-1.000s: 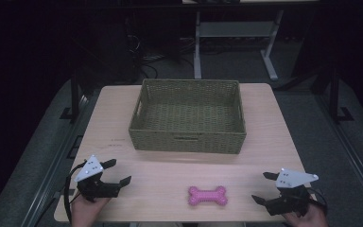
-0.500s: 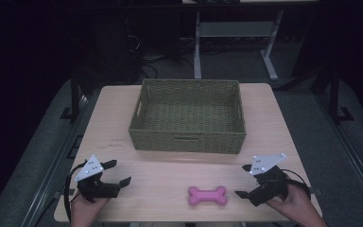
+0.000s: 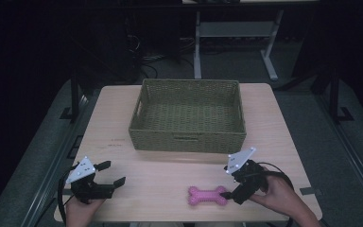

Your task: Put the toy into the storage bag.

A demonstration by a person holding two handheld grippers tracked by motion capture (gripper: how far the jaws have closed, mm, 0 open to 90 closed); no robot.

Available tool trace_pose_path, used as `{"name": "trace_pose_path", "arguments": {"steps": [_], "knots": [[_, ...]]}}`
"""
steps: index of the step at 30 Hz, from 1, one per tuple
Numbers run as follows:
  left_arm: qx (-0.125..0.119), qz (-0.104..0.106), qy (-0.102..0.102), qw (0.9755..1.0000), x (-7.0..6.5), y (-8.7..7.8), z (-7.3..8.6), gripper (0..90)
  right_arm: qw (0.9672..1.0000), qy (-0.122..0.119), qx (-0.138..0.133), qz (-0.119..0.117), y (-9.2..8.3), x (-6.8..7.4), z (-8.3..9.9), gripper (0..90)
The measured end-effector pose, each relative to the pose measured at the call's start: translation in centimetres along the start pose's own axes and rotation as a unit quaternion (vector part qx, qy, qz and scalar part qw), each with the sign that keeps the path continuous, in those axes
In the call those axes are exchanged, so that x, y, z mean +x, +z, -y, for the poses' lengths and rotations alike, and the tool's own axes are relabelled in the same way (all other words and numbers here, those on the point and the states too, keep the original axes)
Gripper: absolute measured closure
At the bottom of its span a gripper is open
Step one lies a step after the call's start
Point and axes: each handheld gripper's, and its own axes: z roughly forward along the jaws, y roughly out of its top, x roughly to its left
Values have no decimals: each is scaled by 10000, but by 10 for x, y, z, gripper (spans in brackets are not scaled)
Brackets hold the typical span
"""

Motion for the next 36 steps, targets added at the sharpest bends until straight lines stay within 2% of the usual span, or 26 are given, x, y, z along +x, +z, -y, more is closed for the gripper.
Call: {"name": "trace_pose_path", "arguments": {"steps": [7,11,22,31,36], "knots": [[9,57,-26,10000,1,2,0,131,9987,-393,298,-109,13,12,-20,151],[1,56,-16,10000,0,2,0,132,9971,-584,453,-192,19,17,-28,194],[5,60,-62,10000,3,3,0,131,9917,-792,938,-378,40,20,-40,270],[8,49,-59,10000,2,2,0,132,9838,-1030,1405,-417,59,25,-49,377],[15,48,-80,10000,4,2,1,132,9812,-1039,1568,-440,66,25,-49,427]]}}
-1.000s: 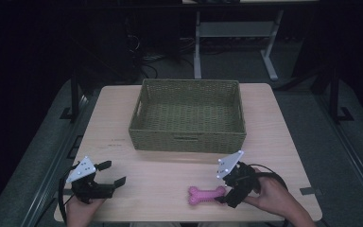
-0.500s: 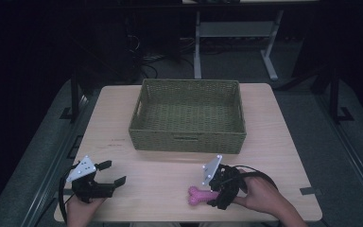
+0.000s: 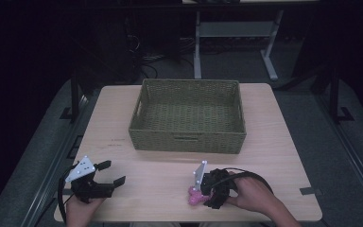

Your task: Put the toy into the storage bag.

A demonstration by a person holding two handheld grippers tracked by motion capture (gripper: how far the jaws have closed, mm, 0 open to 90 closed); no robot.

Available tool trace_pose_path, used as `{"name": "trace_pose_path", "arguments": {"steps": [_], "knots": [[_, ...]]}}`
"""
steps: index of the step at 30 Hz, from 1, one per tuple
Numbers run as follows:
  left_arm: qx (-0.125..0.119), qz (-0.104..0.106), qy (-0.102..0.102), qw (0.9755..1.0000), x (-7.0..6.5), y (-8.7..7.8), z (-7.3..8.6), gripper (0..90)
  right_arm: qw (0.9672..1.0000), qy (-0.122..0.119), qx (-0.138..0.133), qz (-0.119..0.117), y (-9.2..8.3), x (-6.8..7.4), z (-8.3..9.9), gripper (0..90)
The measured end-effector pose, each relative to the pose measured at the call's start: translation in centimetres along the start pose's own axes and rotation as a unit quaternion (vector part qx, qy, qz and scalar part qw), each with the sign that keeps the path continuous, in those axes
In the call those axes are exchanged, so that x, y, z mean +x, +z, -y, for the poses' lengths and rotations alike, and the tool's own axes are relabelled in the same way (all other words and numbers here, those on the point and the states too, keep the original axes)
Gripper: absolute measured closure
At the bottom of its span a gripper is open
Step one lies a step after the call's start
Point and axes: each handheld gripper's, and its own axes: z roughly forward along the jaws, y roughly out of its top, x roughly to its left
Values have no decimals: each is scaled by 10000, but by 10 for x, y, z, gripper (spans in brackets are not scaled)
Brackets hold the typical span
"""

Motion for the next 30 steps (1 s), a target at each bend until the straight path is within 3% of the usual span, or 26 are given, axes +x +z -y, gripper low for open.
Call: {"name": "trace_pose_path", "arguments": {"steps": [11,17,20,30], "knots": [[-7,-29,-25,10000,1,-1,1,132,9994,-98,313,-63,8,-2,-7,560],[-32,-24,-46,10000,2,-2,1,132,9988,-119,463,-94,8,-4,-10,580],[-42,-41,-55,10000,1,-3,1,132,9991,-49,379,-183,3,-8,-11,582],[-105,-33,-99,9999,5,-4,1,131,9995,146,-136,-237,-39,-32,-17,582]]}}
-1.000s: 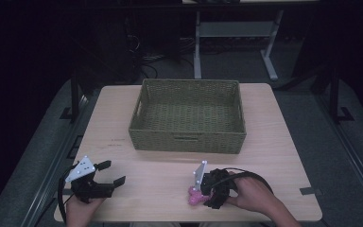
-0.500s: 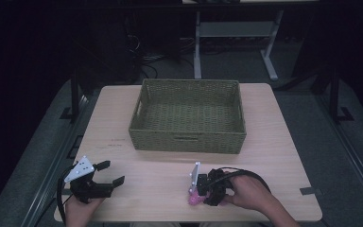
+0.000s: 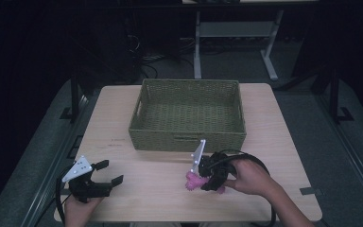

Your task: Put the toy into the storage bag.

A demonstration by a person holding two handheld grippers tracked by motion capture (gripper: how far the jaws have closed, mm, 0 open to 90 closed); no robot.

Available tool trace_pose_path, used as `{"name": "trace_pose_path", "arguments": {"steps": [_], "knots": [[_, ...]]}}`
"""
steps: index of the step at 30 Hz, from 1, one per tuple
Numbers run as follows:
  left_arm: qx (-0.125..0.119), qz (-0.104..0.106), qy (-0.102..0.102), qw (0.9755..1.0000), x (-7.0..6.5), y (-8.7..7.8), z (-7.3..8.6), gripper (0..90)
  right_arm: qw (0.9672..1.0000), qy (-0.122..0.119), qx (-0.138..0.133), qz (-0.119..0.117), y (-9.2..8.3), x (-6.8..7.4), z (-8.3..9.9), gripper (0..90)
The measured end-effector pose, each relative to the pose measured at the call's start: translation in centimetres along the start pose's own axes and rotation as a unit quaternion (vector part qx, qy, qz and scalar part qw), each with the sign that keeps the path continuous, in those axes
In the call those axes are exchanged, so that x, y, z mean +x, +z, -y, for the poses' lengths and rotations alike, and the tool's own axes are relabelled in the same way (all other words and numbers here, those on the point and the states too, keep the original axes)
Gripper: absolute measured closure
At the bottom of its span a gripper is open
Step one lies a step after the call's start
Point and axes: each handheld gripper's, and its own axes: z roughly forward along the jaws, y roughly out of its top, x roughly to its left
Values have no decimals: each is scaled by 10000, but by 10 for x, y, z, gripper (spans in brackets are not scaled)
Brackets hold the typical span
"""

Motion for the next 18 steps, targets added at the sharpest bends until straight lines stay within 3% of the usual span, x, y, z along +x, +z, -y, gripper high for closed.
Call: {"name": "trace_pose_path", "arguments": {"steps": [8,18], "knots": [[-29,38,-49,10000,1,2,0,132,9998,-3,-199,-27,-24,-18,-12,582],[-1,2,-69,10000,2,2,1,131,9995,-50,-279,108,-51,-36,-24,582]]}}
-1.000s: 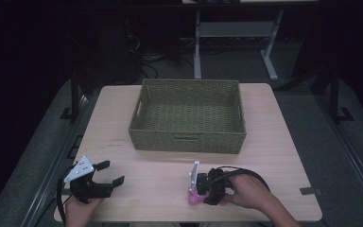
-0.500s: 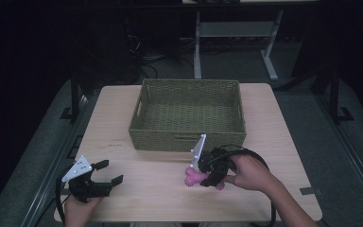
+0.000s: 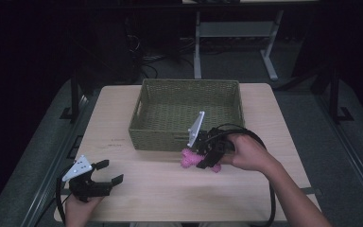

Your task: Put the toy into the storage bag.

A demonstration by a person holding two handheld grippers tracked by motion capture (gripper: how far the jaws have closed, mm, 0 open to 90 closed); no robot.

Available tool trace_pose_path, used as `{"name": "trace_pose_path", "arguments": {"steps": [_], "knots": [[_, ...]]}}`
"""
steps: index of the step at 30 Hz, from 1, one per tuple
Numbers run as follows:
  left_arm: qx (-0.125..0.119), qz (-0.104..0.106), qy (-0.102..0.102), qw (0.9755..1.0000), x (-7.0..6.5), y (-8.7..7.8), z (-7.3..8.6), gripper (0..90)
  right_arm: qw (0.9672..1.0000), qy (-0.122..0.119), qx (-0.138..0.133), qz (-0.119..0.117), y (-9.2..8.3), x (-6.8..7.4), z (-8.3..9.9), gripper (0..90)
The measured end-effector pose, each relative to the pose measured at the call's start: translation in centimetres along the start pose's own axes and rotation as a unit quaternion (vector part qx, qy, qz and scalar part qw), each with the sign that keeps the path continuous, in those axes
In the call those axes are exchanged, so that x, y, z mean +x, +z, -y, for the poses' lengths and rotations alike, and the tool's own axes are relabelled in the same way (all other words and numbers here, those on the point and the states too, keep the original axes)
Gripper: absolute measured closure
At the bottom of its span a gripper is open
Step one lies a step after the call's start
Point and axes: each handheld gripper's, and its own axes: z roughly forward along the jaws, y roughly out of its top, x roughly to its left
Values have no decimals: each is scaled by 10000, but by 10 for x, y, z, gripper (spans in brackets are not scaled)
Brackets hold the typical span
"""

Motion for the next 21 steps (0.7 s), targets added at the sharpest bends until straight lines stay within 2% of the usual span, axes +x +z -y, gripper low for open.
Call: {"name": "trace_pose_path", "arguments": {"steps": [6,11,21], "knots": [[-20,-6,-64,10000,1,-1,1,131,9999,49,-79,52,-15,-9,-5,582],[-1,-3,-23,10000,0,-1,1,132,9998,94,-129,131,-22,-16,-6,582],[37,-6,-22,10000,-2,1,1,131,9993,250,-80,282,-38,-34,-2,582]]}}
